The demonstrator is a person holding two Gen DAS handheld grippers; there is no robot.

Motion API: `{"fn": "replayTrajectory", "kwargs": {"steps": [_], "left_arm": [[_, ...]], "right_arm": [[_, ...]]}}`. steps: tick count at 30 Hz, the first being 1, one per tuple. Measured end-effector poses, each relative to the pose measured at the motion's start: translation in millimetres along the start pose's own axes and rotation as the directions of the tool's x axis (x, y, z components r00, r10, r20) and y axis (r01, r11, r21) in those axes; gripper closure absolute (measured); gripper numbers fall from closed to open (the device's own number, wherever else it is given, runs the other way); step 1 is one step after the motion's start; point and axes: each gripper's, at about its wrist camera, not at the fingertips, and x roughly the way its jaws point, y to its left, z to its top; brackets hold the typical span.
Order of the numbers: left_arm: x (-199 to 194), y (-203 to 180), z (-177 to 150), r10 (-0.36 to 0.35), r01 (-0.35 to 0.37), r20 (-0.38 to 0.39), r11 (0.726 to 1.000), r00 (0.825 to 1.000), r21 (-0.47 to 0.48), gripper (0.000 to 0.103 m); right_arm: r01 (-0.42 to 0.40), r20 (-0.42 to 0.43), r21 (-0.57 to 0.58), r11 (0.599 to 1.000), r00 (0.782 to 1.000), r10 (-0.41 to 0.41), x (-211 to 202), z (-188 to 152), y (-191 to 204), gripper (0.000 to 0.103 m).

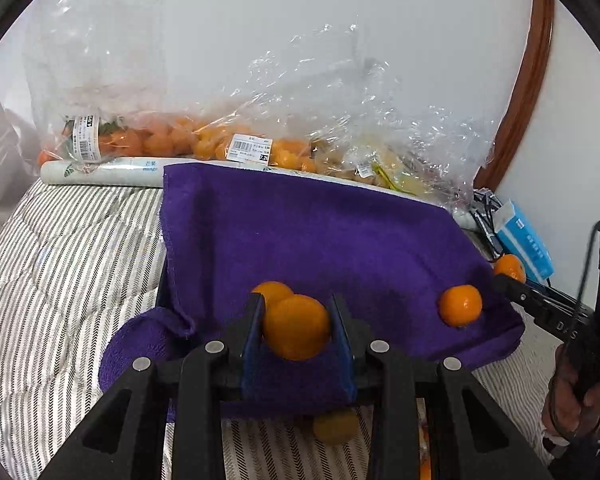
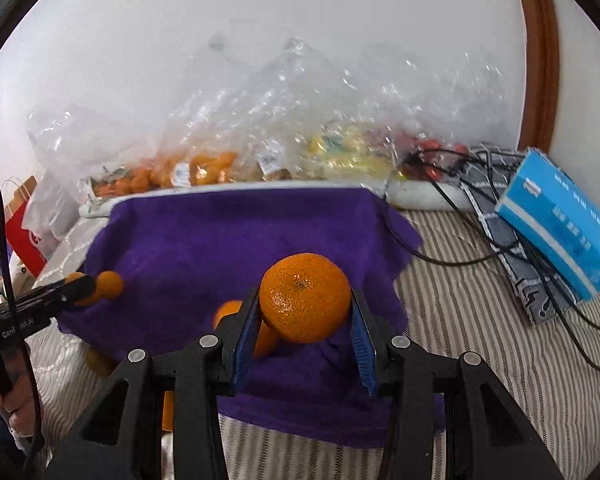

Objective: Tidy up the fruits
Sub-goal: 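Lower both held oranges onto the purple towel and open both tools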

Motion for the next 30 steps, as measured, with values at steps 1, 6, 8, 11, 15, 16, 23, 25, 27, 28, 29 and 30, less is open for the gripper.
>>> {"fn": "replayTrajectory", "kwargs": {"steps": [1, 6, 8, 11, 15, 16, 23, 25, 27, 28, 29, 30], "left_arm": [[2, 0, -1, -0.009, 0.009, -0.007, 1.000, 1.000, -0.003, 0.072], [8, -3, -5, -0.031, 0.031, -0.037, 0.999, 0.999, 0.008, 0.072], [11, -6, -6, -0.022, 0.023, -0.041, 0.999, 0.999, 0.023, 0.072], [13, -10, -8, -0.023, 0.024, -0.048, 0.999, 0.999, 0.032, 0.072], [13, -11, -9, -0.013, 0.014, -0.045, 0.999, 0.999, 0.041, 0.072], [14, -12, -9, -0.008, 0.010, -0.046, 0.999, 0.999, 0.042, 0.072], [15, -10, -9, 0.000, 0.001, -0.049, 1.000, 0.999, 0.029, 0.072], [15, -10, -9, 0.002, 0.000, -0.049, 1.000, 0.999, 0.031, 0.072], [15, -10, -9, 0.008, -0.006, -0.048, 0.999, 0.999, 0.038, 0.072], [15, -10, -9, 0.010, -0.008, -0.048, 0.999, 0.999, 0.040, 0.072], [15, -11, -9, 0.014, -0.012, -0.049, 0.999, 0.999, 0.043, 0.072], [15, -11, -9, 0.014, -0.012, -0.049, 0.999, 0.999, 0.045, 0.072]], "right_arm": [[0.014, -0.009, -0.001, 1.000, 1.000, -0.015, 4, -1, -1, 0.060], [0.022, -0.039, -0.032, 0.999, 0.999, -0.023, 16, -6, 6, 0.060], [0.044, -0.019, -0.059, 0.997, 0.999, -0.045, 15, -7, 11, 0.060], [0.044, -0.011, -0.068, 0.997, 0.999, -0.045, 14, -9, 13, 0.060], [0.045, -0.012, -0.059, 0.997, 0.999, -0.046, 13, -9, 12, 0.060], [0.047, -0.012, -0.056, 0.997, 0.999, -0.047, 13, -9, 11, 0.060], [0.048, -0.009, -0.054, 0.997, 0.999, -0.049, 13, -10, 12, 0.060], [0.049, -0.010, -0.052, 0.997, 0.999, -0.049, 13, -10, 12, 0.060], [0.050, -0.009, -0.050, 0.997, 0.999, -0.050, 13, -10, 11, 0.059], [0.049, -0.008, -0.050, 0.998, 0.999, -0.050, 13, -10, 11, 0.059], [0.047, -0.010, -0.050, 0.998, 0.999, -0.048, 13, -10, 11, 0.059], [0.047, -0.010, -0.049, 0.998, 0.999, -0.047, 13, -10, 11, 0.059]]}}
